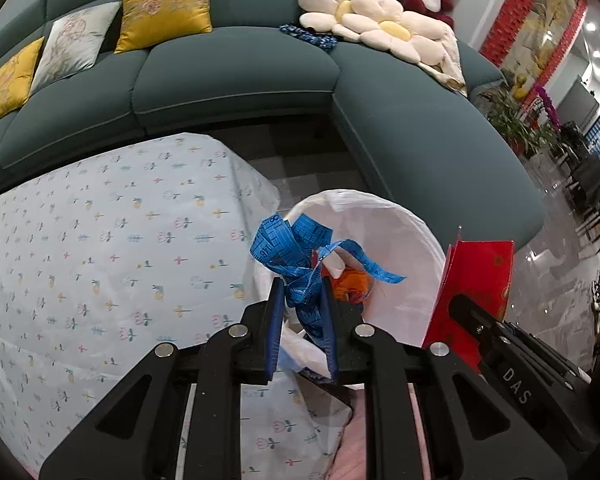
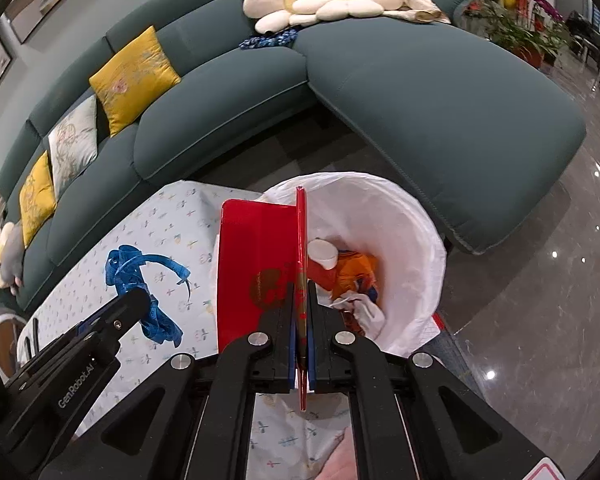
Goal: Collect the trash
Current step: 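Carry the blue ribbon and red packet over the wastebasket with both grippers, then open both grippers to drop the ribbon and red packet into the wastebasket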
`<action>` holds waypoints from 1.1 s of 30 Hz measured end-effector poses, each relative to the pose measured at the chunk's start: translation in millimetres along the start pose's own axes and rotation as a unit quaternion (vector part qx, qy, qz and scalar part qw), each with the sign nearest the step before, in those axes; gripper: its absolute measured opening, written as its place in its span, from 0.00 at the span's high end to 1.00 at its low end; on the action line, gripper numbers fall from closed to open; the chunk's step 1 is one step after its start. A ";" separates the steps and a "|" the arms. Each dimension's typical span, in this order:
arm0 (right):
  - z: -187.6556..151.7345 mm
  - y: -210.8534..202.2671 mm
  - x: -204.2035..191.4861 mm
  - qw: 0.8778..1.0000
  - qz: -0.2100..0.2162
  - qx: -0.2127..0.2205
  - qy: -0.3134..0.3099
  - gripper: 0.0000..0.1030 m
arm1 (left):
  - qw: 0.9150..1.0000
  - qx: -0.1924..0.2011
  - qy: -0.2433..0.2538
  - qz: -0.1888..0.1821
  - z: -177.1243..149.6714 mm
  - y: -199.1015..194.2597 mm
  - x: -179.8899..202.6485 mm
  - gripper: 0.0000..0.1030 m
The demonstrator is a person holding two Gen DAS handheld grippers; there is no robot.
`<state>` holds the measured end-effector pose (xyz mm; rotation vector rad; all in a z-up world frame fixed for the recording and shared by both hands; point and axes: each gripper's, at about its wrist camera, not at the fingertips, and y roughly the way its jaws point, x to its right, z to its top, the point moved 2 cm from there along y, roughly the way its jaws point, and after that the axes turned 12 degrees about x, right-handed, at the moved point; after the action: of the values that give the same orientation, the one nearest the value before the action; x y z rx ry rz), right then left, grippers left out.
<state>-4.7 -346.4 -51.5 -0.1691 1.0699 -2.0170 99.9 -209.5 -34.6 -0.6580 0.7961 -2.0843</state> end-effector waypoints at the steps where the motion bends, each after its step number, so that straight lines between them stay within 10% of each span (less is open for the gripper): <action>1: 0.3 -0.4 2.5 1.000 -0.001 0.001 0.003 0.96 | 1.000 0.000 0.002 -0.001 0.1 0.4 2.7 0.83; 26: 0.9 0.6 16.4 1.000 -0.002 0.003 0.014 0.96 | 1.000 0.000 0.017 -0.024 1.4 12.6 25.7 0.82; 30: 4.0 2.5 16.3 1.000 0.000 0.009 0.008 0.84 | 1.000 0.010 0.007 -0.015 4.2 13.2 22.5 0.48; 33: 7.7 1.7 15.1 1.000 0.006 0.018 -0.001 0.66 | 1.000 0.020 -0.001 -0.013 6.6 12.0 17.9 0.45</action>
<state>-9.9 -362.5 -51.6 -0.1456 1.0304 -2.0245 100.4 -232.0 -35.7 -0.6521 0.7457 -2.1170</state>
